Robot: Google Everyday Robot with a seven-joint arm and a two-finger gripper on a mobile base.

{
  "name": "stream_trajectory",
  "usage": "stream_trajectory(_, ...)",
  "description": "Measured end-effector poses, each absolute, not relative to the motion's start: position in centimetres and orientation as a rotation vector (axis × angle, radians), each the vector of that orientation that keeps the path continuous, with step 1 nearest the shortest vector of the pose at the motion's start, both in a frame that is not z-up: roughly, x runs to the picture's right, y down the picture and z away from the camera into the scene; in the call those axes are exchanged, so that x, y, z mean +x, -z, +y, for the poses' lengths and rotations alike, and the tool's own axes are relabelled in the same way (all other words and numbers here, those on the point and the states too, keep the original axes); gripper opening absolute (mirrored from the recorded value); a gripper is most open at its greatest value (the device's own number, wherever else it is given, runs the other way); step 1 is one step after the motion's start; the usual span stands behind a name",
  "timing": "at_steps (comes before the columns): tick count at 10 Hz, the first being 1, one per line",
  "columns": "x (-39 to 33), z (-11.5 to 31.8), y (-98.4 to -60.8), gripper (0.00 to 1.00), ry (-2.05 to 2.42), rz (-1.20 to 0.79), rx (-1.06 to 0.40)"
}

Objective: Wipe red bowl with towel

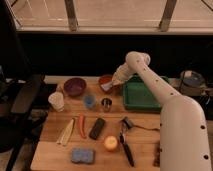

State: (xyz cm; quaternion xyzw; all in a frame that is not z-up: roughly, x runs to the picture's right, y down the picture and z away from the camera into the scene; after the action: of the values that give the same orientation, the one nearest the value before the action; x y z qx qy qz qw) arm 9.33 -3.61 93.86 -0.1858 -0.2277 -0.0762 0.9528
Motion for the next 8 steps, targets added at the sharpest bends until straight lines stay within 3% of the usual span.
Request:
stream_trajectory(4,11.7,-5.6,-94.4,0.2,0.177,-0.419,-0.351)
stream_trajectory(8,6.9,-7.1,-95.1,0.2,0.221,-0.435,-0.316)
